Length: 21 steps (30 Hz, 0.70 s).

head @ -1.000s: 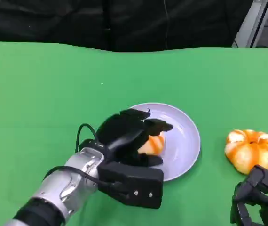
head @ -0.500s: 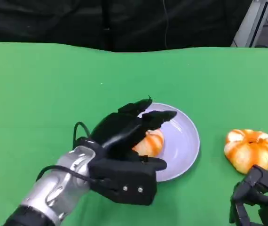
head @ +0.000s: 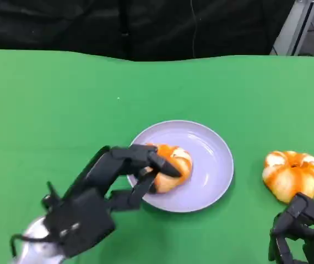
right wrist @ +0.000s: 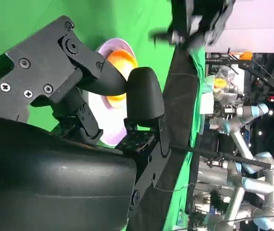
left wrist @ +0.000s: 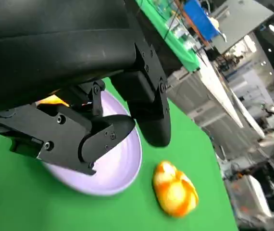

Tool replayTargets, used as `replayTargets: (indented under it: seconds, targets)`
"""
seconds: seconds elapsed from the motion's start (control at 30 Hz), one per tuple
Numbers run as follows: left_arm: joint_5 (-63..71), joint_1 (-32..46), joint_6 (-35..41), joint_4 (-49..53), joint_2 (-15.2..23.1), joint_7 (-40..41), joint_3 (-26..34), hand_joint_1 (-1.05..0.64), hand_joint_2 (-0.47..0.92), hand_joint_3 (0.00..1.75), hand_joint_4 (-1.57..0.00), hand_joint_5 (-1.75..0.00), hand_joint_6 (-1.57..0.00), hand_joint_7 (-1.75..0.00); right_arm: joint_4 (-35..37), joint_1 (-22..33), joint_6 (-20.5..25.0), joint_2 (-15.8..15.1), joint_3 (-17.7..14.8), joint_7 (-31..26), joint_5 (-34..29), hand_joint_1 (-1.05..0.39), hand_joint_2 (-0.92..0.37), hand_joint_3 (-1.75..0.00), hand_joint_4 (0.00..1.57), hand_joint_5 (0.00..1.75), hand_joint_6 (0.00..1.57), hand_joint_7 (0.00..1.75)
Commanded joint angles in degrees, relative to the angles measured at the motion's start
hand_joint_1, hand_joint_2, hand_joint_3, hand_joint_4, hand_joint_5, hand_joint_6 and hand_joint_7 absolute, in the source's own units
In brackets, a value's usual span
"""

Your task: Grasp the bread from the table and place it into the plate.

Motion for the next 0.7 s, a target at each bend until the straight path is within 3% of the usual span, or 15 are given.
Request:
replayTargets:
  seconds: [0.03,0.23,0.43,0.63,0.7]
  targets:
    - [-8.49,7.18,2.8,-7.5,3.27,-5.92,3.75,-0.15,0.49,1.35,-0.85,-1.74,-0.79,-1.61,-0.34,-0.12,0.01,-0.53,-0.2,-0.47,-0.21,-0.14,-0.5,-1.31,0.87,1.75,0.77,1.59]
    - [-14.62,16.26,-2.91,-9.33,4.23,-9.25,9.01,-0.14,0.55,1.25,-0.79,-1.75,-0.67,-1.74,0.75,-0.99,-0.94,-0.58,-0.31,-0.52,-0.6,-0.15,-0.5,-1.29,0.86,1.75,0.77,1.59]
    - [-22.8,23.52,-3.45,-7.06,3.57,-13.21,14.5,-0.11,0.55,1.22,-0.79,-1.75,-0.68,-1.74,2.29,-1.84,-1.76,-0.68,-0.73,-0.52,-0.69,-0.15,-0.5,-1.29,0.87,1.75,0.77,1.59]
    - [-27.69,24.96,-4.31,-1.37,1.89,-16.66,18.42,-0.08,0.55,1.21,-0.8,-1.75,-0.71,-1.68,2.42,-1.9,-1.62,-1.06,-0.89,0.26,0.2,-0.15,-0.52,-1.28,0.86,1.75,0.77,1.58]
    - [-28.95,24.85,-4.29,0.34,1.93,-18.37,19.65,-0.13,0.57,1.19,-0.82,-1.75,-0.72,-1.67,2.18,-1.76,-1.68,-1.08,-0.92,0.34,0.23,-0.16,-0.51,-1.27,0.87,1.75,0.77,1.58]
